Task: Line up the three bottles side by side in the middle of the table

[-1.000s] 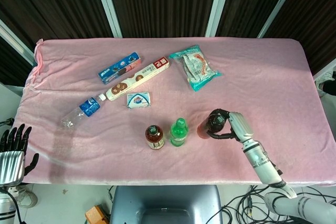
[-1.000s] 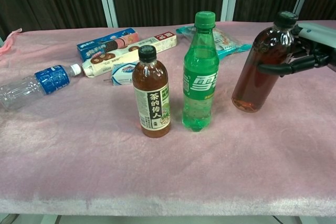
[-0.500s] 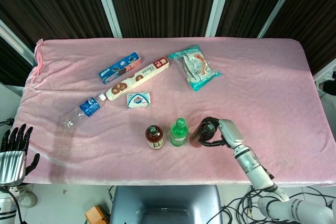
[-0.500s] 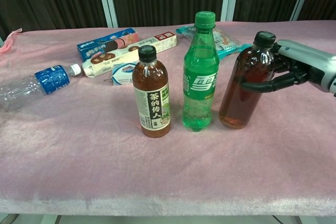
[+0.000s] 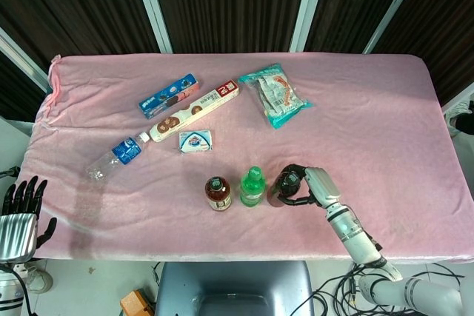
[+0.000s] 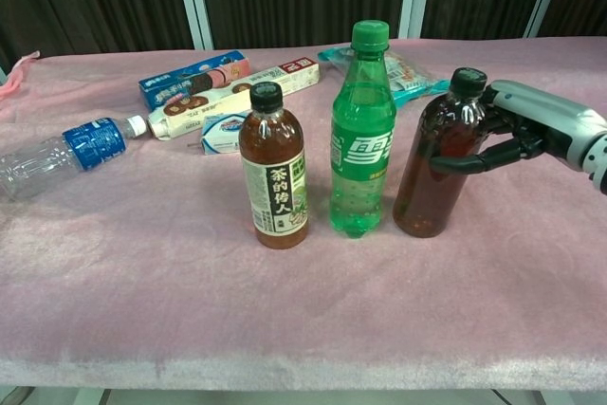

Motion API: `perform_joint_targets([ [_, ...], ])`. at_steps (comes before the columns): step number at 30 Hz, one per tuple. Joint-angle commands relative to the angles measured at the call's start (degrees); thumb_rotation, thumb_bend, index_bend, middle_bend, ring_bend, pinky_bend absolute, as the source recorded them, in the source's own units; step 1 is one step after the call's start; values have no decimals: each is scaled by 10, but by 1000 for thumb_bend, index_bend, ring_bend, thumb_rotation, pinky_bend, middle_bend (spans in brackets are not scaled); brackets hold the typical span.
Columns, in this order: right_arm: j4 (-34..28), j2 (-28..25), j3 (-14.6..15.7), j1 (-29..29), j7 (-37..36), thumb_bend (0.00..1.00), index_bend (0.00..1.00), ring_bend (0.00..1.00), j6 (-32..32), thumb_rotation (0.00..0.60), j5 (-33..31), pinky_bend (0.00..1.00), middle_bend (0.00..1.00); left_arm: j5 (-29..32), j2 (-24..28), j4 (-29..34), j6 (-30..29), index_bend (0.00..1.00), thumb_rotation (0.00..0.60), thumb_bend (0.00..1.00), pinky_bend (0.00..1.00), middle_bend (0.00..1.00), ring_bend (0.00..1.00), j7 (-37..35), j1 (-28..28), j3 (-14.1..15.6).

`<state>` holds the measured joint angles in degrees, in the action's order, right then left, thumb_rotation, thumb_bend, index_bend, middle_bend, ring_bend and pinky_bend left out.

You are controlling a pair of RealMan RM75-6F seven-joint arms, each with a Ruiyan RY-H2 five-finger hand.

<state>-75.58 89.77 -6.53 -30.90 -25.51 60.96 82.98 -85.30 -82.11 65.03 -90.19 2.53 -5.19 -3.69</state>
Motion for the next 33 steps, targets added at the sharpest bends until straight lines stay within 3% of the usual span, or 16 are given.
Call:
perform_joint_targets([
  [1,0,-4,1,0,-12,327,480,445,0,600,4,481,438,0,0,1,0,0,600,330,0,1,0,0,0,0],
  [3,0,-7,3,1,-21,327,399,407,5,600,10,460,389,0,0,1,0,0,600,330,0,1,0,0,1,0],
  [8,-9,-25,13,1,-33,278,93,312,10,600,27,390,272,-3,1,2,-1,0,600,331,0,1,0,1,2,1],
  [11,-15,-34,15,5,-38,234,5,287,25,600,37,370,241,-6,2,5,-2,0,600,330,0,1,0,0,2,3],
  [22,-45,-75,15,27,-47,208,0,270,80,600,54,368,227,-11,3,9,-2,0,600,330,0,1,0,4,3,4],
  [26,-58,-104,24,53,-27,208,0,234,127,600,71,362,192,-11,4,10,-7,0,600,330,0,0,0,5,5,3],
  [29,-78,-152,48,91,23,208,0,154,175,600,90,307,116,-11,5,12,-15,0,600,331,0,1,0,10,10,3],
  [33,-133,-258,102,168,187,208,0,11,215,600,82,154,3,-17,11,25,-37,0,600,331,0,1,0,16,20,3],
])
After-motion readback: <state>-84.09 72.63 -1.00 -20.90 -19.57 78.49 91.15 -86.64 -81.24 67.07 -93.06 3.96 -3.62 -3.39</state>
